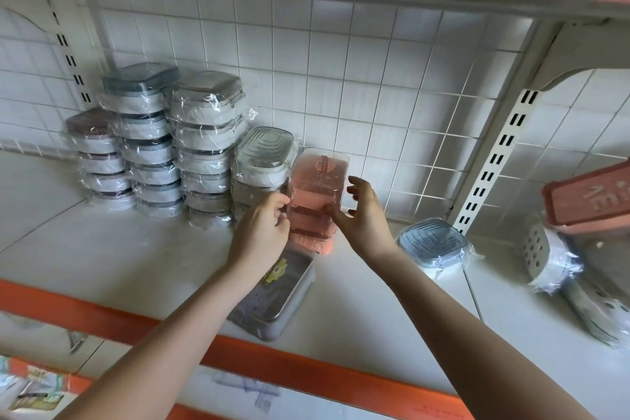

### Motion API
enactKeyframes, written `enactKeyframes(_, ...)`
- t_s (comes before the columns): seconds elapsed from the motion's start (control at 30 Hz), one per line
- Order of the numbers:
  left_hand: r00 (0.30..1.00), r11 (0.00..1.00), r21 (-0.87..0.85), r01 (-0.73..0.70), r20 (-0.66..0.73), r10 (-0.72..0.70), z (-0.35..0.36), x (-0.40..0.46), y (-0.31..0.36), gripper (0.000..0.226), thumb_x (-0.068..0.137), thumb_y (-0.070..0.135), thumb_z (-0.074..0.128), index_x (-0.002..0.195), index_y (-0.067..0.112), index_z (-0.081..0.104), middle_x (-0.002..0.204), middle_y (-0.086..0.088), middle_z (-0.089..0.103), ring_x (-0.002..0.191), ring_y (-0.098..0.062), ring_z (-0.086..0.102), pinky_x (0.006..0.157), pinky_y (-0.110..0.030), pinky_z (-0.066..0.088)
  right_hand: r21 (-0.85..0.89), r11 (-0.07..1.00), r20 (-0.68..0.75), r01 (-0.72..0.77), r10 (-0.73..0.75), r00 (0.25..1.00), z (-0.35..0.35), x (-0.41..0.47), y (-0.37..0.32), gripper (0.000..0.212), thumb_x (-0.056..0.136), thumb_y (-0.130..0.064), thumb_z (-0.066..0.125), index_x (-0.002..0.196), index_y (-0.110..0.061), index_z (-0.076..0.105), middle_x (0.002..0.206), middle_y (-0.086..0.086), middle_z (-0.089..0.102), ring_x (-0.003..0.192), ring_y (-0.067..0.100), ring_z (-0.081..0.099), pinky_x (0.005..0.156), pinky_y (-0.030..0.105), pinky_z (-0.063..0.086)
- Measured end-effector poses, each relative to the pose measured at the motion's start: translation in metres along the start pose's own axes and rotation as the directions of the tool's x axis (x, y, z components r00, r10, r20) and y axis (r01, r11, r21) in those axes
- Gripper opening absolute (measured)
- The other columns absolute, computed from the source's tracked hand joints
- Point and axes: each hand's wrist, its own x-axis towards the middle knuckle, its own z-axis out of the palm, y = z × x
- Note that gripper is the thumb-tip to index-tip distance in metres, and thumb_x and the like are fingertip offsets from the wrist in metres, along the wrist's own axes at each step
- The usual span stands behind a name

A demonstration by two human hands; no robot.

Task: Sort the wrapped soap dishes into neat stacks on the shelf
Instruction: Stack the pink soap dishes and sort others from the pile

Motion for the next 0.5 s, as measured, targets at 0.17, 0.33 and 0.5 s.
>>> enactKeyframes(0.17,0.987,0.982,0.138,0.131,0.074,-0.142,-0.02,-0.017,-0.026,0.019,0.088,0.012,0.056,0.102,0.025,0.06,0.1,0.007,0.067,0.093,-0.018,0.063,0.083,-0.041,0.052,-0.034,0.999,-0.005,-0.008,0.008,1.0,-0.001,-0.044,0.009,0.038,0.09,-0.015,0.061,0.126,-0.01,0.049,0.122,0.005,0.053,0.108,0.017,0.053,0.094,0.041,0.047)
enactKeyframes(0.33,0.958,0.957,0.109,0.268,0.074,-0.276,-0.025,-0.048,-0.045,0.009,0.09,0.02,0.055,0.087,0.026,0.061,0.089,0.002,0.069,0.086,-0.024,0.063,0.077,-0.037,0.05,-0.008,0.999,0.202,-0.04,0.041,0.978,0.018,-0.089,0.02,0.032,0.092,-0.02,0.059,0.122,-0.011,0.052,0.122,0.005,0.051,0.102,0.017,0.058,0.091,0.037,0.049)
enactKeyframes(0.5,0.952,0.953,-0.028,0.3,0.065,-0.298,-0.026,-0.07,-0.042,0.013,0.093,0.023,0.054,0.092,0.016,0.064,0.084,0.002,0.064,0.085,-0.019,0.058,0.07,-0.026,0.037,0.081,0.993,0.299,-0.086,0.058,0.953,0.029,-0.111,0.018,0.05,0.087,-0.038,0.065,0.129,-0.017,0.046,0.124,0.002,0.051,0.108,0.012,0.056,0.096,0.031,0.046)
